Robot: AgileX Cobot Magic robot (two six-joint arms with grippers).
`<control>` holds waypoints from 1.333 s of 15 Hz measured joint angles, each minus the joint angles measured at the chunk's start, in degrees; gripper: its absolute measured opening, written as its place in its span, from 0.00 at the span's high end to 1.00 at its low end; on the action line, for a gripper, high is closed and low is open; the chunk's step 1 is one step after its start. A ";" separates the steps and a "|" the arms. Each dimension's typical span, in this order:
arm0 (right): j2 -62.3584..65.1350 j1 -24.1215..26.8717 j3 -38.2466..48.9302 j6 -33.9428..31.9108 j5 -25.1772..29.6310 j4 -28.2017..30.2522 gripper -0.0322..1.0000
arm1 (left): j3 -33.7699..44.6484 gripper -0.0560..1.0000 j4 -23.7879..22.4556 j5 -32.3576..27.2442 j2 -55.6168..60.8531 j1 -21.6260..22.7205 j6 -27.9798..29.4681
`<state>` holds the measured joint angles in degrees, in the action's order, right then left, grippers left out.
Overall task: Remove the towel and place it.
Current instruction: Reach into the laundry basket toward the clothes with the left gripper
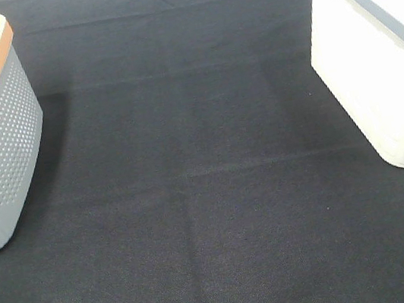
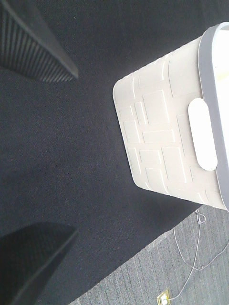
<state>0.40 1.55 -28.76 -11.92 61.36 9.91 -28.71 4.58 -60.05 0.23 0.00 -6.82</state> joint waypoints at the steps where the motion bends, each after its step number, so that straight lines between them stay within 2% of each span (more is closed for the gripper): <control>1: 0.00 0.00 0.00 0.00 0.00 0.00 0.23 | 0.00 0.27 0.00 0.00 0.00 0.00 0.00; 20: 0.00 0.00 0.00 0.00 0.00 0.00 0.23 | 0.00 0.27 0.00 0.00 0.00 0.00 0.00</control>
<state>0.40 1.55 -28.76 -11.92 61.36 9.91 -28.71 4.58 -60.05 0.23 0.00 -6.82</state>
